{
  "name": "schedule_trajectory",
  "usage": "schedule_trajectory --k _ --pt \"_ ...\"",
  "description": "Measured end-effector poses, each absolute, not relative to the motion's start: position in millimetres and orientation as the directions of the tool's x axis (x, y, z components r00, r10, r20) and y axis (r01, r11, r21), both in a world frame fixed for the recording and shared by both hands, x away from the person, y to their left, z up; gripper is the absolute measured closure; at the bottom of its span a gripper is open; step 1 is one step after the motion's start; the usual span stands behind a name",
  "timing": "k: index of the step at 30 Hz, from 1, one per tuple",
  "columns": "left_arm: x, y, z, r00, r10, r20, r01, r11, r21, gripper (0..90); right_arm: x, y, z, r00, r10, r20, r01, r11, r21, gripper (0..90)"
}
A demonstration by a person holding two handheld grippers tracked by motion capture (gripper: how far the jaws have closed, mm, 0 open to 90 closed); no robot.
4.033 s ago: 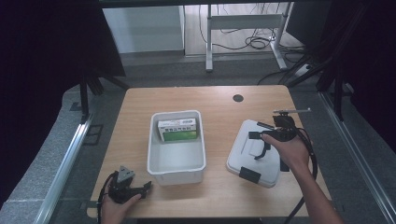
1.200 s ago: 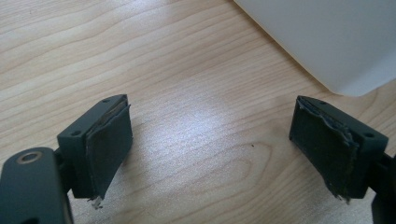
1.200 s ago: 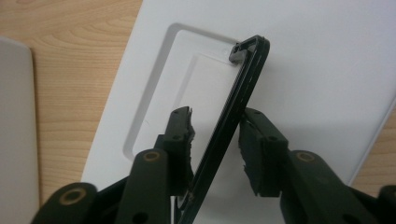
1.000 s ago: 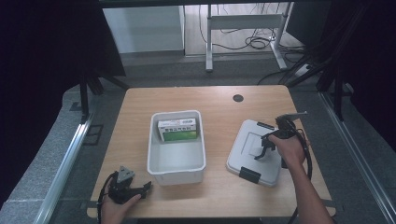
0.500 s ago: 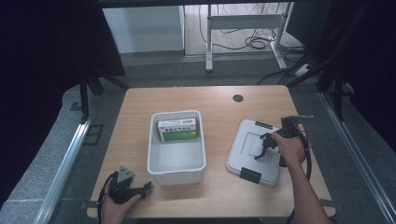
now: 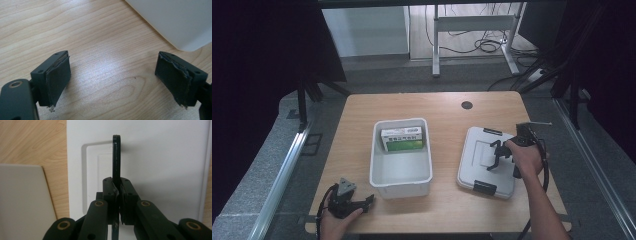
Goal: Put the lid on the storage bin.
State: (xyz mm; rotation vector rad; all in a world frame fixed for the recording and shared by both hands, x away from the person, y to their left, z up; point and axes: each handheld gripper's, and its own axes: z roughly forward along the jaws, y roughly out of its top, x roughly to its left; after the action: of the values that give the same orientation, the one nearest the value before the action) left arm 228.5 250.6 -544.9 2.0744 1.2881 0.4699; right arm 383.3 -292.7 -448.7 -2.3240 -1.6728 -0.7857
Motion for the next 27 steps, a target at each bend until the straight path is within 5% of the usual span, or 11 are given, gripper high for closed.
schedule_trajectory --k 27 --pt "228 251 -545 0.456 0.889 -0.034 0.660 -0.312 0.684 13.0 367 -276 -405 0.079 0.829 0.553 0.937 -0.250 0.242 84.6"
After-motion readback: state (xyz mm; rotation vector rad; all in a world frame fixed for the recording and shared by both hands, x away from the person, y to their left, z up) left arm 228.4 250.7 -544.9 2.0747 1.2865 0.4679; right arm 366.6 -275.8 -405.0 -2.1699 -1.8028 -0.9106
